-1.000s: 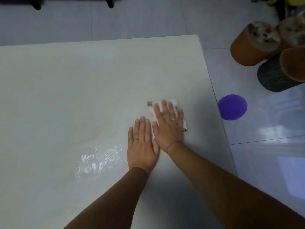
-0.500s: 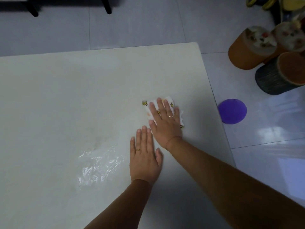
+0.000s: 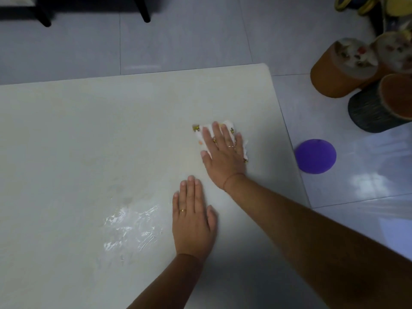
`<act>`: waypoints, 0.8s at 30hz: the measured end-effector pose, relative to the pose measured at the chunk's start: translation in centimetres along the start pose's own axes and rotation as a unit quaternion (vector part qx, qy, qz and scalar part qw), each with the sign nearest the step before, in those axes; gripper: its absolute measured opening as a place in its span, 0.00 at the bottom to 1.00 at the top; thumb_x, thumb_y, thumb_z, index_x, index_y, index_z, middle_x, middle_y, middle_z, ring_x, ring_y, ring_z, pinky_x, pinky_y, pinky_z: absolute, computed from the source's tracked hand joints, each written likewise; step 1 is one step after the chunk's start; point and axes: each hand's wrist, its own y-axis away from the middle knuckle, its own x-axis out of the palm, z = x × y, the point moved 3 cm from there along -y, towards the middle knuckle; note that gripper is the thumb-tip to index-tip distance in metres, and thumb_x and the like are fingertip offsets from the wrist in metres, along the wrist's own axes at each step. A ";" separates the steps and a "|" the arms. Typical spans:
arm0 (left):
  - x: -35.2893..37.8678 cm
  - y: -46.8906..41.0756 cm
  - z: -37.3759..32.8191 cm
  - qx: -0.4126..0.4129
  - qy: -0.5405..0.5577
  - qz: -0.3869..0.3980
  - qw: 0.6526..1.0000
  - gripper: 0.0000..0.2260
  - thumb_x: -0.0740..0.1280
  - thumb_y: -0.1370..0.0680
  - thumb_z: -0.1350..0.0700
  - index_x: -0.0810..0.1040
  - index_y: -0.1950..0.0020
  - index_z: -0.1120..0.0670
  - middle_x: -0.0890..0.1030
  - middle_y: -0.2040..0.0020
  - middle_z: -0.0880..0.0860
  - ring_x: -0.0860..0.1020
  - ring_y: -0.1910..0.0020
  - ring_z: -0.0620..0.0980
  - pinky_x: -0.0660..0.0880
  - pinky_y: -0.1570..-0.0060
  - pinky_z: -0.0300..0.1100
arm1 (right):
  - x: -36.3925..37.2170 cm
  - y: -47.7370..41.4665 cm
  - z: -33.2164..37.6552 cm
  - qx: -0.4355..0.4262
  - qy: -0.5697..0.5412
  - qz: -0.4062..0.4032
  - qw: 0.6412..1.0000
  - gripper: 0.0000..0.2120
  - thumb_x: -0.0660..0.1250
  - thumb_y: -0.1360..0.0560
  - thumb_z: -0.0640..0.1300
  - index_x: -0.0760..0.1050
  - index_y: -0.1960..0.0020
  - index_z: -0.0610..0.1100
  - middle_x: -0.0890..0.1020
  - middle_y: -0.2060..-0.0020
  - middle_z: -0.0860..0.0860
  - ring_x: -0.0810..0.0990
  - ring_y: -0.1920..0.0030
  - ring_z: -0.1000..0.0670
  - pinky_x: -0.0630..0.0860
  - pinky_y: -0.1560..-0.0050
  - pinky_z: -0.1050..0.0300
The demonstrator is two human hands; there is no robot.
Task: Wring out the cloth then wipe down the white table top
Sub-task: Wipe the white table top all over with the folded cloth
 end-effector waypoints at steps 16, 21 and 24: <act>1.0 -12.6 -2.7 0.006 -0.057 -0.016 0.998 0.28 0.45 0.21 0.48 0.51 0.22 0.58 0.53 0.22 0.57 0.49 0.22 0.53 0.43 0.25 0.48 | -2.0 -6.6 -4.2 -0.090 0.023 -0.002 0.996 0.27 0.49 0.20 0.53 0.47 0.23 0.51 0.50 0.23 0.50 0.48 0.23 0.48 0.42 0.26 0.45; 0.9 -12.7 -2.9 -0.001 -0.055 -0.022 0.998 0.28 0.49 0.22 0.49 0.56 0.23 0.60 0.57 0.23 0.58 0.54 0.23 0.55 0.48 0.24 0.49 | -4.1 -10.7 -10.9 -0.131 0.070 -0.018 0.989 0.26 0.52 0.21 0.50 0.53 0.23 0.49 0.55 0.23 0.47 0.53 0.24 0.46 0.48 0.26 0.45; 1.2 -12.7 -2.8 -0.005 -0.064 -0.017 0.998 0.28 0.48 0.21 0.49 0.54 0.23 0.59 0.55 0.22 0.57 0.51 0.22 0.54 0.47 0.24 0.50 | -3.7 -12.8 -9.8 0.104 0.009 -0.049 0.993 0.27 0.50 0.20 0.50 0.49 0.23 0.48 0.51 0.23 0.48 0.49 0.23 0.47 0.43 0.26 0.43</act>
